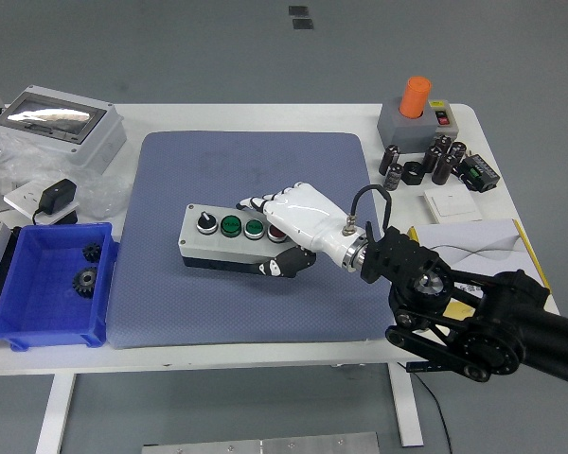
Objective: Pick up the button,place it on the desk,press the button,press the button
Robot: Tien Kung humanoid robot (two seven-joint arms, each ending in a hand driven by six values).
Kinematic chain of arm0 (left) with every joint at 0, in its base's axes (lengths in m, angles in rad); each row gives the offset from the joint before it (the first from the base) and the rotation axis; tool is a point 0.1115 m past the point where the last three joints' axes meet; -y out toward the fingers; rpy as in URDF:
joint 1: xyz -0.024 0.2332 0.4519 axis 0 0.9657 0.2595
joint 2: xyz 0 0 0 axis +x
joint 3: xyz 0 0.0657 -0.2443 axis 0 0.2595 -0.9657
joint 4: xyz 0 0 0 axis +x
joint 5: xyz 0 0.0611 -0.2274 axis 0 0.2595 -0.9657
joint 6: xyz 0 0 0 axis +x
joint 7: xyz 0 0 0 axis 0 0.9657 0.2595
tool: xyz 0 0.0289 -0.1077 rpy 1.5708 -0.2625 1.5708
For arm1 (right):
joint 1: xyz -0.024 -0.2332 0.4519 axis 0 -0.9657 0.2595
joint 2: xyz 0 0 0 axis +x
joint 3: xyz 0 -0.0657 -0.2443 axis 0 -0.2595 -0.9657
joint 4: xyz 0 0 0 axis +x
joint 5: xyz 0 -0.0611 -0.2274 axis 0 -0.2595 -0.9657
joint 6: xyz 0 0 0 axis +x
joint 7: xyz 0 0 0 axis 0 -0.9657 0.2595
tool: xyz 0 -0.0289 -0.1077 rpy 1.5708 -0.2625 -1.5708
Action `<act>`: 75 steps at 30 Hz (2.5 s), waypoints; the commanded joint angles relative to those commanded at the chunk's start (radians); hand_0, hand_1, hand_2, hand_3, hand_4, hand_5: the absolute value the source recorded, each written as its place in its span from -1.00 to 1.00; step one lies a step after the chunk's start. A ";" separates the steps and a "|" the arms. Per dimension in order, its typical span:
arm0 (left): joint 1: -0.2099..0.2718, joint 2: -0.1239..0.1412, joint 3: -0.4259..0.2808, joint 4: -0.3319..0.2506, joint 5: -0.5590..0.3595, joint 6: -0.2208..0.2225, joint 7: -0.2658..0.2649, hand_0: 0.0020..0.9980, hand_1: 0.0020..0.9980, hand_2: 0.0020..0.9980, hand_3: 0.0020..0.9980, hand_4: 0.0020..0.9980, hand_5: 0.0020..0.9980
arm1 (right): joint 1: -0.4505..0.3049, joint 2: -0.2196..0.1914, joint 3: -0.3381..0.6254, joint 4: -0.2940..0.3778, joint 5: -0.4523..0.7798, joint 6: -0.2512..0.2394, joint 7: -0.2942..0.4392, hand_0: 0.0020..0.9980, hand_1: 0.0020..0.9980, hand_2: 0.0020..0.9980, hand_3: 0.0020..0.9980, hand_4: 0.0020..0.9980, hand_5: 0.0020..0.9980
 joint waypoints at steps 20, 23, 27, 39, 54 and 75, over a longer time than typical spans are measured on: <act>0.000 -0.002 0.005 -0.008 -0.008 0.004 0.014 0.41 0.37 0.36 0.66 0.29 0.81 | -0.001 0.019 -0.004 -0.060 0.013 0.031 0.029 -0.83 -0.50 -0.29 -0.15 -0.31 -1.00; 0.000 -0.001 0.007 -0.009 -0.011 0.005 0.017 0.41 0.37 0.36 0.66 0.29 0.81 | 0.001 0.019 -0.006 -0.060 0.019 0.038 0.030 -0.83 -0.50 -0.29 -0.15 -0.31 -1.00; -0.002 -0.001 0.007 -0.009 -0.011 0.004 0.017 0.40 0.37 0.36 0.66 0.29 0.81 | 0.003 0.020 -0.012 -0.064 0.034 0.045 0.035 -0.46 0.04 0.21 0.25 0.00 -0.98; -0.003 -0.002 0.008 -0.009 -0.012 0.004 0.016 0.40 0.37 0.36 0.66 0.29 0.81 | 0.006 0.026 -0.006 -0.073 0.024 0.060 0.050 0.39 0.32 0.35 0.36 0.03 -0.97; -0.001 -0.002 0.016 -0.006 -0.018 0.014 -0.001 0.40 0.37 0.36 0.66 0.29 0.81 | 0.003 0.025 -0.005 -0.072 0.024 0.065 0.044 0.45 0.37 0.45 0.44 0.08 -0.98; 0.007 0.001 0.014 -0.010 -0.015 0.010 0.002 0.40 0.37 0.36 0.65 0.28 0.80 | -0.005 0.014 0.038 -0.047 0.025 0.142 0.032 0.49 0.45 0.57 0.65 0.15 -0.97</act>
